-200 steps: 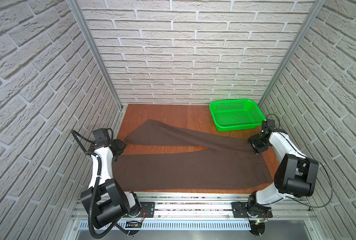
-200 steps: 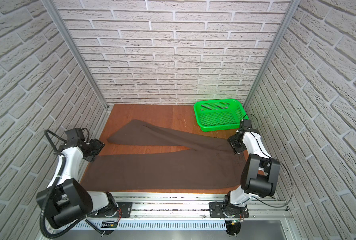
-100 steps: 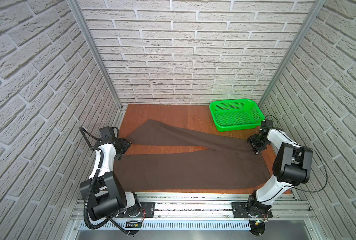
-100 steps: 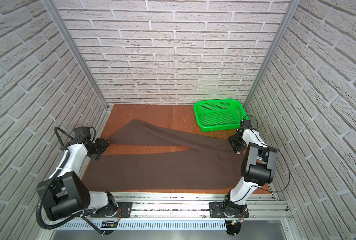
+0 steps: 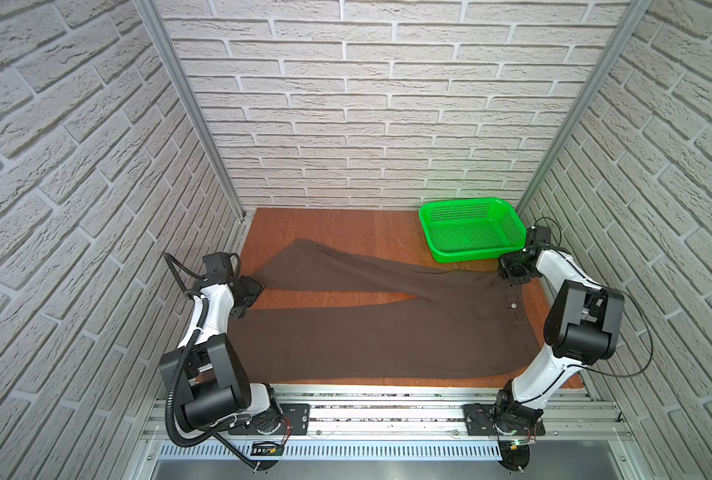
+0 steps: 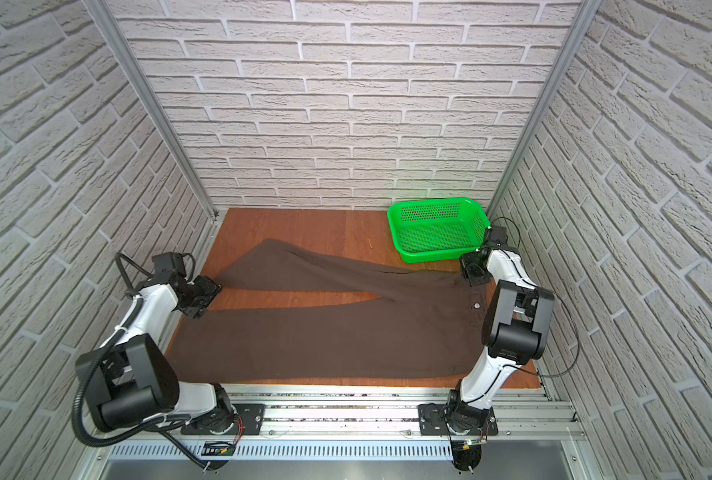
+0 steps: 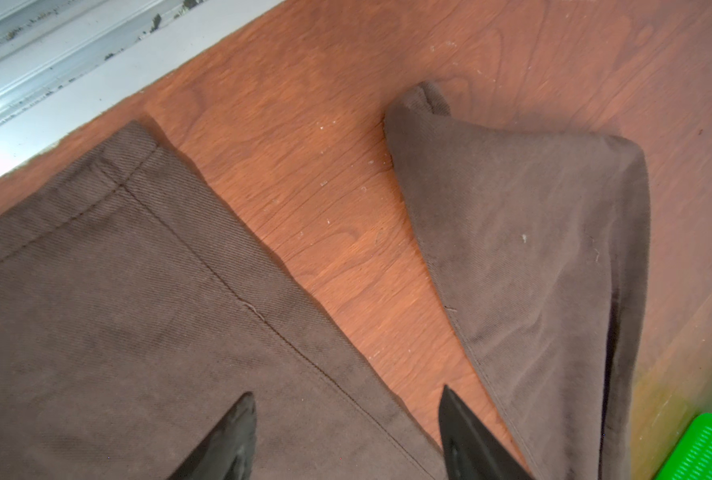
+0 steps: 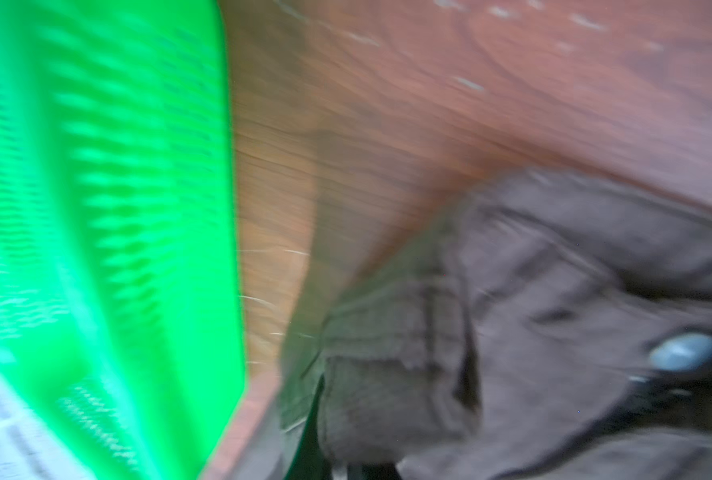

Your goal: Fold and stack the trousers

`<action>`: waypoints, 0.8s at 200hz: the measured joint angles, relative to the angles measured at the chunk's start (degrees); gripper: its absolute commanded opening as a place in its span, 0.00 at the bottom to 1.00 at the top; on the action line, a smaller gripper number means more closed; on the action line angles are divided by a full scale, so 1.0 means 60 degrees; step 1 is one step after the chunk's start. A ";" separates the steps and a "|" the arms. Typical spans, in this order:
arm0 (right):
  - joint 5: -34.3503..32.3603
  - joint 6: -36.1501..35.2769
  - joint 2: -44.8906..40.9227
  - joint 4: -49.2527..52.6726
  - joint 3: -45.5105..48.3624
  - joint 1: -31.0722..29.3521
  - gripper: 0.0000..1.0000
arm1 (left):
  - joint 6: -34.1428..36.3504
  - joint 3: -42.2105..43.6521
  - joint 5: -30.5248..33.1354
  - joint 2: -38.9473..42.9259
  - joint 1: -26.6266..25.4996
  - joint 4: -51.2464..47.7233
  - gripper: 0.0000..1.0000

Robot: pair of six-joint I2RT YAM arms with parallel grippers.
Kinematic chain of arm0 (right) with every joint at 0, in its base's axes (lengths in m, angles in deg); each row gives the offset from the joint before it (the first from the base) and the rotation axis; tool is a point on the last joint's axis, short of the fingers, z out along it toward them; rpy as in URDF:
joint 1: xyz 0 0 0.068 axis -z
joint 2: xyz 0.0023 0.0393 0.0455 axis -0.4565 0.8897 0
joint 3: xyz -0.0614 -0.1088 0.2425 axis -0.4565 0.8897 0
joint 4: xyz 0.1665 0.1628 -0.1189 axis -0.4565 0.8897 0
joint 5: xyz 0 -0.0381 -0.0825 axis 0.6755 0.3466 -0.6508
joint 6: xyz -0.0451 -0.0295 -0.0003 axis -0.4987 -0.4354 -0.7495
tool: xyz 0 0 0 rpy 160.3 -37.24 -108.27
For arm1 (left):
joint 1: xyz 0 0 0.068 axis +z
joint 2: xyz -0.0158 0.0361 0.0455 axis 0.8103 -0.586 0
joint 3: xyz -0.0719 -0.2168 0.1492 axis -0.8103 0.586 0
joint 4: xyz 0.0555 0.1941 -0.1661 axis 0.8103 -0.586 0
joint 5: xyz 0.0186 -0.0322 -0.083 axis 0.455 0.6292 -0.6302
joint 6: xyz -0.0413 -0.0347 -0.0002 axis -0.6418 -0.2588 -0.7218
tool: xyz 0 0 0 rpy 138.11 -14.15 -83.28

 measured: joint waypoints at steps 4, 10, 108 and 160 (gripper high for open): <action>0.0018 0.0142 0.0073 -0.0044 -0.0095 0.0000 0.06 | 0.0000 -0.0007 0.0000 -0.0044 0.0000 0.0011 0.70; 0.0036 0.0280 0.0168 -0.0087 -0.0222 0.0000 0.05 | 0.0000 -0.0025 0.0000 -0.0124 -0.0015 0.0015 0.70; -0.0452 0.2725 0.2109 -0.0754 -0.1078 0.0000 0.08 | 0.0044 -0.0958 0.0029 -0.1249 -0.0470 0.0248 0.70; -0.1020 0.3279 0.2142 -0.0772 -0.1082 -0.0022 0.30 | 0.0087 -0.1472 -0.0084 -0.2295 -0.0943 0.0645 0.70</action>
